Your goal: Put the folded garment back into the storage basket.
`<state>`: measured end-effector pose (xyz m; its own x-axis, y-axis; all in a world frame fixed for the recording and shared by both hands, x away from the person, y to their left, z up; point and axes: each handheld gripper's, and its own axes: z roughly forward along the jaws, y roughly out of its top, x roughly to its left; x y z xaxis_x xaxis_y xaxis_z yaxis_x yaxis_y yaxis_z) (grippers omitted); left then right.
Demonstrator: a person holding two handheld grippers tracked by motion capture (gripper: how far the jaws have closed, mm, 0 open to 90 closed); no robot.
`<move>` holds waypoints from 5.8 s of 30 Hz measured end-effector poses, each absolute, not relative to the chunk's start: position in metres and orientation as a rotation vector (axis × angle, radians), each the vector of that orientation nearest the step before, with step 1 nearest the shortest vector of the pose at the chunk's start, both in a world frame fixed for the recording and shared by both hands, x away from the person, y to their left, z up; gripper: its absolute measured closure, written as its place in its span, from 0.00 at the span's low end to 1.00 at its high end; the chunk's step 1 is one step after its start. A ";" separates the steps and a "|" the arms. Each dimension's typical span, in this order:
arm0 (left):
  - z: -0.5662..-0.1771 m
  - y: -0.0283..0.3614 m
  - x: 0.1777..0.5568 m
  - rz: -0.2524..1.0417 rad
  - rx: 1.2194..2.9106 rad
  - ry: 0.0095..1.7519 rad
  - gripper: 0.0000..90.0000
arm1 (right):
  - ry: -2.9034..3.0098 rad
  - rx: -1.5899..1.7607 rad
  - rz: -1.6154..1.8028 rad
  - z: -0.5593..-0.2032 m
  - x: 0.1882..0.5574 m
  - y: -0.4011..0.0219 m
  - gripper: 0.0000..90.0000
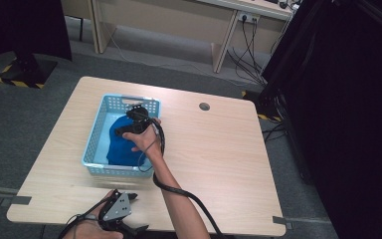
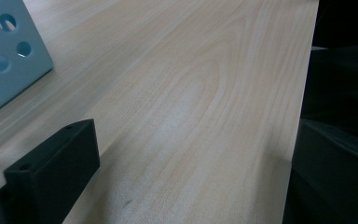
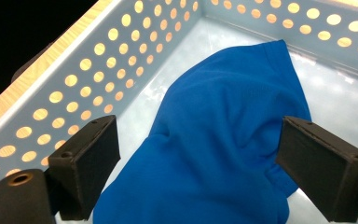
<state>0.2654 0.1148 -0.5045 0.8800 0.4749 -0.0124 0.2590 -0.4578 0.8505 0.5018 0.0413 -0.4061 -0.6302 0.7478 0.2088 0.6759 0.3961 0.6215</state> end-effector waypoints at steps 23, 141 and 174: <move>-0.505 0.115 0.265 0.279 2.070 0.531 0.00 | 2.522 1.244 1.132 -0.387 0.495 0.014 0.10; -0.505 0.114 0.266 0.279 2.066 0.528 0.00 | 2.422 1.254 1.256 -0.403 0.444 -0.137 0.05; -0.505 0.114 0.266 0.281 2.069 0.534 0.00 | 2.426 1.275 1.211 -0.416 0.434 -0.161 0.06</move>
<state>0.2656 0.1144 -0.5046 0.8783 0.4779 -0.0128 0.2606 -0.4563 0.8508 0.4342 -0.1607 -0.4164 -0.6293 0.7440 0.2245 0.6266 0.3148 0.7130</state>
